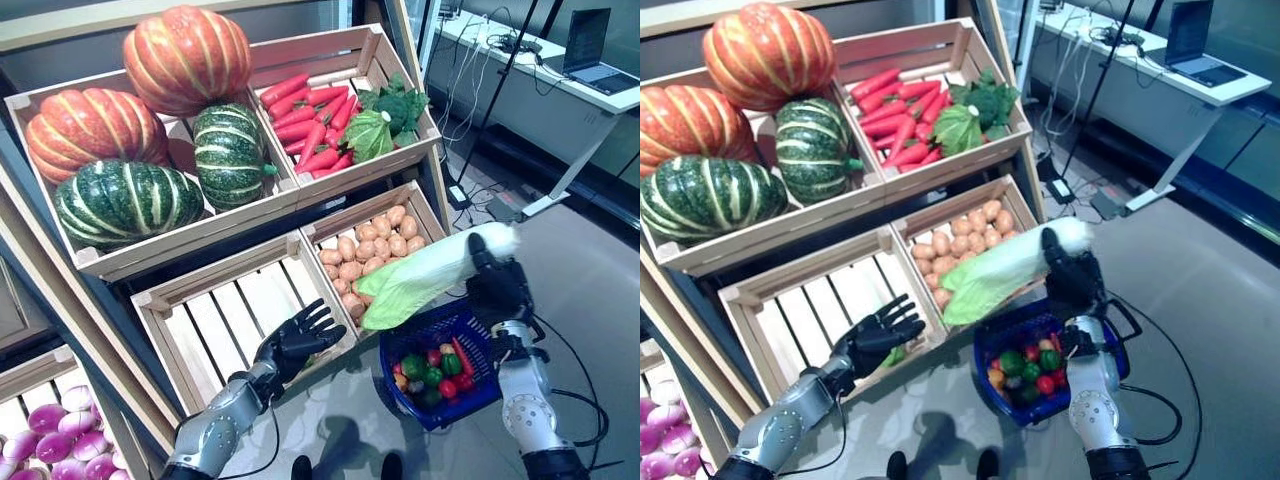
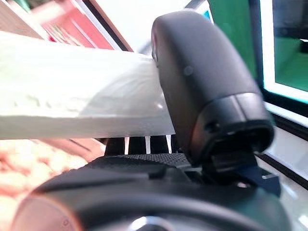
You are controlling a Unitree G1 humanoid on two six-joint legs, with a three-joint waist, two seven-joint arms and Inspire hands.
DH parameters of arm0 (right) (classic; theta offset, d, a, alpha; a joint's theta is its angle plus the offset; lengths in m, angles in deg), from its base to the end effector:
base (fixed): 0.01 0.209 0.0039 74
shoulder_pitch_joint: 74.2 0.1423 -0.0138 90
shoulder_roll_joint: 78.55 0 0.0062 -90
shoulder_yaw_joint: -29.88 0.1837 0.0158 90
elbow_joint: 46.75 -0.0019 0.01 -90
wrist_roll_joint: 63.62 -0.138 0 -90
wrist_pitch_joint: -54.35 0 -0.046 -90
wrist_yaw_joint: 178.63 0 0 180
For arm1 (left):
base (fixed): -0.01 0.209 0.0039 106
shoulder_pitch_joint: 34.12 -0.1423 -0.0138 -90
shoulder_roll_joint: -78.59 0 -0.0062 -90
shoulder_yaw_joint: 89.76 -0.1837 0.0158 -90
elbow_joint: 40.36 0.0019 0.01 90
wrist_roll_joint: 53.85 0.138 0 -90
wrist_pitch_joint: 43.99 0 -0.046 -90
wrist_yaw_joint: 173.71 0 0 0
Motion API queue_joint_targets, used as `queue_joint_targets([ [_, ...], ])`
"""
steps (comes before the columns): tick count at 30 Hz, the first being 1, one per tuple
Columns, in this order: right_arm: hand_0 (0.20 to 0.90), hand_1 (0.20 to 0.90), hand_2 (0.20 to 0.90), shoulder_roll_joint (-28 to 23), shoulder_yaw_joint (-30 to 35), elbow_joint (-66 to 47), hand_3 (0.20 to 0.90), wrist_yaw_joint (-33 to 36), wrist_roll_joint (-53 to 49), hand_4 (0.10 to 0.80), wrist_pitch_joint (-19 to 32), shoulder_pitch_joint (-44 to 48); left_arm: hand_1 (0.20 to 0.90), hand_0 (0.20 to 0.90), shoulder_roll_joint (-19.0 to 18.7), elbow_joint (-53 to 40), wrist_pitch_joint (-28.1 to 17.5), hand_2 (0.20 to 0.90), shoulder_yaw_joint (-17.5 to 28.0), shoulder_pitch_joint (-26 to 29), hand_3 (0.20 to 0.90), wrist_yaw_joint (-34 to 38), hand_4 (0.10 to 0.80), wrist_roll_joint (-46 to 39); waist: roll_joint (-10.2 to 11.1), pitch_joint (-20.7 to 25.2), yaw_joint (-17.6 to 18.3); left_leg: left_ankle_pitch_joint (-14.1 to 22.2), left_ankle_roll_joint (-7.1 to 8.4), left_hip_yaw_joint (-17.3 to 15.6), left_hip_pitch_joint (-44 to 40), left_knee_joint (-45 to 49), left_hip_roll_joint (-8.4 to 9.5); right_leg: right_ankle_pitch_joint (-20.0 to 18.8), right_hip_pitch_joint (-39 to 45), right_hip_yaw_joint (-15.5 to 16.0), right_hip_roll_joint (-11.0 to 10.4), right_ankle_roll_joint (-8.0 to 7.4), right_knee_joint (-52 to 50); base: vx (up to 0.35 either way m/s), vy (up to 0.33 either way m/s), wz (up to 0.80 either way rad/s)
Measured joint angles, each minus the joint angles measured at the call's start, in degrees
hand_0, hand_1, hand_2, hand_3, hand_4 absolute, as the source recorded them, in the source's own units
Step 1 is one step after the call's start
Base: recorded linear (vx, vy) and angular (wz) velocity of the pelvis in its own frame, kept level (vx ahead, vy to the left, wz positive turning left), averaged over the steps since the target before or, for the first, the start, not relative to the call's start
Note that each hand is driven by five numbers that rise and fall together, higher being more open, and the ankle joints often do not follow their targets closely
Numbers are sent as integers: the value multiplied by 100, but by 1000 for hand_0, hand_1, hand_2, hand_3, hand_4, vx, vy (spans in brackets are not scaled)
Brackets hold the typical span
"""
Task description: Put vegetables into the basket
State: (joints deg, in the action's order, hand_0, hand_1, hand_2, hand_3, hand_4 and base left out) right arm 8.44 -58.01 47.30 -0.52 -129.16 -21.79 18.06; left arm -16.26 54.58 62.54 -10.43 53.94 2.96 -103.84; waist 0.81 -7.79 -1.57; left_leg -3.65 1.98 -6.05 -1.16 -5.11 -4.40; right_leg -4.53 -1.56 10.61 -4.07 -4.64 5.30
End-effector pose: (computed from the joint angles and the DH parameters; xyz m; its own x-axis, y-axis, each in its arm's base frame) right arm 0.2093 -0.2282 0.0599 0.9653 -0.1967 0.1719 0.0126 0.6923 0.7215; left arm 0.1867 0.1843 0.0119 0.8689 -0.3107 -0.3853 0.0811 0.8572 -0.5085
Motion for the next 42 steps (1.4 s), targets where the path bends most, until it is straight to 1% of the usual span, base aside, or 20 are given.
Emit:
queue_joint_targets([
  [4,300,300,300,-58,252,13,300,316,12,400,243,87,900,900,-27,1,-6,900,9,21,900,0,800,21,-6,-200,28,-4,1,-63,98,1,-2,-34,-126,-63,13,10,-1,-177,-55,-9],
  [8,300,300,300,-358,466,161,300,769,404,400,312,250,900,900,-118,-2,-96,900,8,184,900,1,800,20,15,-597,73,-50,14,-67,321,10,-4,-112,-355,-79,52,39,-22,-163,-46,-2],
  [9,300,300,300,-416,469,231,300,803,467,400,327,262,900,900,-147,-11,-150,900,9,200,900,1,800,19,24,-641,69,-56,21,-68,374,14,-4,-121,-409,-82,57,45,-23,-166,-41,-1],
  [10,300,300,300,-491,476,314,300,871,481,400,336,303,900,900,-203,-19,-258,900,9,256,900,0,800,19,36,-795,70,-69,27,-68,402,16,-4,-134,-439,-85,66,56,-23,-165,-37,-2],
  [16,300,300,300,-603,554,745,300,1270,487,400,416,708,900,900,-454,-91,-679,900,47,773,900,-5,800,19,23,-1653,59,-144,56,-58,705,43,-33,-225,-718,-83,103,106,-26,-140,-39,0],
  [20,300,300,300,-776,614,1258,300,1545,476,400,607,1084,900,900,-552,-157,-899,900,44,1150,900,-11,800,18,22,-1961,49,-190,71,-33,1032,75,-41,-282,-1012,-56,108,139,-27,-155,-57,3],
  [23,300,300,300,-808,642,1569,300,1661,434,400,807,1214,900,900,-590,-170,-1092,900,44,1278,900,-23,800,14,8,-2036,40,-191,75,-15,1232,129,-46,-290,-1178,-30,111,147,-28,-121,-84,5],
  [25,300,300,300,-833,656,1831,300,1696,421,400,932,1328,900,900,-704,-175,-1200,900,35,1412,900,-53,800,13,4,-2118,40,-189,78,36,1399,200,-45,-293,-1283,66,106,152,-29,-117,-112,14],
  [27,300,300,300,-889,687,2098,300,1710,350,400,1005,1412,900,900,-736,-176,-1236,900,22,1599,900,-63,800,13,-16,-2139,30,-186,82,116,1619,285,-44,-304,-1412,120,104,167,-30,-73,-86,20],
  [31,300,300,300,-926,684,2421,300,1890,203,400,1086,1738,900,900,-811,-232,-1385,900,-15,1792,900,-198,800,-39,-23,-2186,-56,-184,86,125,1934,426,-38,-331,-1670,135,92,187,-71,-74,-74,4],
  [33,300,300,300,-960,685,2673,300,1984,203,400,1269,2066,900,900,-937,-308,-1448,900,-34,1921,900,-370,800,-40,-32,-2192,-77,-182,88,142,2247,585,-35,-336,-1973,142,75,193,-204,-73,-78,3],
  [36,300,300,300,-987,697,2952,300,2225,209,400,1420,2581,900,900,-951,-321,-1496,900,-60,2234,900,-440,800,-52,-45,-2198,-108,-158,92,206,2749,908,-17,-318,-2449,173,21,210,-500,-45,-75,2],
  [37,300,300,300,-985,698,3000,300,2314,212,400,1424,2785,900,900,-950,-323,-1536,900,-87,2344,900,-483,800,-92,-53,-2200,-112,-145,72,218,2898,989,-14,-314,-2599,186,8,216,-583,-50,-72,3],
  [40,300,300,300,-984,698,3170,300,2382,215,400,1502,3123,900,900,-951,-324,-1598,900,-229,2632,900,-594,800,-264,-55,-2201,-173,-122,46,252,3258,1270,-4,-284,-2956,182,-36,247,-876,-43,-64,1],
  [42,300,300,300,-984,698,3208,300,2505,212,400,1634,3287,900,900,-951,-344,-1629,900,-268,2748,900,-697,800,-264,-56,-2201,-247,-89,35,254,3475,1479,0,-197,-3241,121,-77,261,-1190,-24,-41,-5],
])
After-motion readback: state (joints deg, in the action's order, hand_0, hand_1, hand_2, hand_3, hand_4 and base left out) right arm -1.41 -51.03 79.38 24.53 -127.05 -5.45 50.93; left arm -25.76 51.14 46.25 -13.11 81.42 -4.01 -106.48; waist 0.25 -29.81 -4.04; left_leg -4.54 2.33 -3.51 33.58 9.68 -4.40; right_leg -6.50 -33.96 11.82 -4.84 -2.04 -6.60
